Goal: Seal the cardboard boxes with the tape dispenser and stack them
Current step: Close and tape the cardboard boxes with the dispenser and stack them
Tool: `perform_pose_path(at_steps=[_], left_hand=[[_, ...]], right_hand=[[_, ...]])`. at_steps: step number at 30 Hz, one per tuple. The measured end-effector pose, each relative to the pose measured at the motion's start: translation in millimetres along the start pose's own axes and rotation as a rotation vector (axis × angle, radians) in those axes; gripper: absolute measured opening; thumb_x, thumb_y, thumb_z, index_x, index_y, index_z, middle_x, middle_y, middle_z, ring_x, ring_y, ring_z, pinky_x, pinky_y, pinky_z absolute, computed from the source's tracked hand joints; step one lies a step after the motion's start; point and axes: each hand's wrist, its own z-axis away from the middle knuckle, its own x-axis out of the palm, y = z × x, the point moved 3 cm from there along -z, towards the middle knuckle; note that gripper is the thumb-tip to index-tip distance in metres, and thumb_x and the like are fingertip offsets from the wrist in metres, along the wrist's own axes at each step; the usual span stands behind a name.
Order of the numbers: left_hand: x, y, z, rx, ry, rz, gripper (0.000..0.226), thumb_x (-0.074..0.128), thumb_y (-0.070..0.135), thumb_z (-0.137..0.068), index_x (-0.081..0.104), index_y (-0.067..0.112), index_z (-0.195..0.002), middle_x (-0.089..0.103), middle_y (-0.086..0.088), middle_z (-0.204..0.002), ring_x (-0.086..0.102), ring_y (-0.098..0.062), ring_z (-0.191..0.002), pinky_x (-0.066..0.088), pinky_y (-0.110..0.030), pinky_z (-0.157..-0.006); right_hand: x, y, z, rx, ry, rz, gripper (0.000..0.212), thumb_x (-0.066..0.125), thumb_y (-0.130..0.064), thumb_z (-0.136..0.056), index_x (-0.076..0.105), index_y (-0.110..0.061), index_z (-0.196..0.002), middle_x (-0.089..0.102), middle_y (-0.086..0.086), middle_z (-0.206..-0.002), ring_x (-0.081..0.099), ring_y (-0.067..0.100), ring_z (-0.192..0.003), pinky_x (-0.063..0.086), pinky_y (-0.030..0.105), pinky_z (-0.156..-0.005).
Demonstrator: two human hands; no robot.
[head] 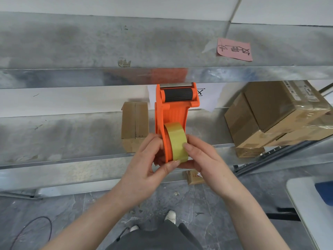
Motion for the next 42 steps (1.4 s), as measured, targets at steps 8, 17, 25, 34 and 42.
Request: perform_pose_path(at_steps=[8,17,25,34,42], left_hand=[[0,-2,0,0.059,0.022,-0.083,0.013,0.064,0.023,-0.088,0.052,0.023,-0.092,0.045,0.020,-0.097,0.050,-0.008,-0.083,0.040,-0.011,-0.069],[-6,-9,-1,-0.045,0.009,0.058,0.020,0.062,0.037,-0.087,0.055,0.018,-0.093,0.050,0.008,-0.100,0.053,-0.023,-0.089,0.049,-0.041,-0.074],[-12,1,-13,0.128,0.172,-0.379,0.035,0.045,0.050,-0.093,0.036,0.018,-0.106,0.035,0.004,-0.107,0.042,-0.010,-0.094,0.037,-0.021,-0.086],[-6,14,-35,0.453,0.001,-0.982,0.004,0.048,0.019,-0.095,0.045,0.017,-0.095,0.048,-0.002,-0.084,0.045,-0.024,-0.073,0.036,-0.033,-0.066],[6,10,-30,0.393,0.001,-0.991,0.032,0.064,0.004,-0.072,0.040,0.017,-0.088,0.047,-0.003,-0.076,0.045,-0.023,-0.064,0.033,-0.028,-0.057]], right_hand=[[2,2,-5,-0.007,0.106,0.076,0.037,0.046,-0.033,-0.094,0.061,-0.001,-0.105,0.062,0.031,-0.103,0.061,0.045,-0.100,0.055,0.054,-0.088],[4,-4,1,0.041,-0.089,0.069,0.037,0.048,-0.023,-0.097,0.053,-0.011,-0.131,0.065,0.013,-0.123,0.062,0.028,-0.117,0.050,0.048,-0.100],[0,-13,2,-0.057,0.022,0.569,0.026,0.055,-0.027,-0.093,0.057,-0.018,-0.117,0.072,0.004,-0.096,0.067,0.023,-0.093,0.054,0.049,-0.085],[11,-17,5,-0.167,0.076,0.852,0.012,0.059,-0.017,-0.092,0.056,-0.017,-0.104,0.064,-0.004,-0.077,0.053,0.015,-0.071,0.042,0.033,-0.064],[13,-13,4,-0.156,0.130,0.971,0.016,0.057,-0.014,-0.092,0.054,-0.017,-0.107,0.062,0.000,-0.077,0.056,0.031,-0.076,0.043,0.045,-0.066]])
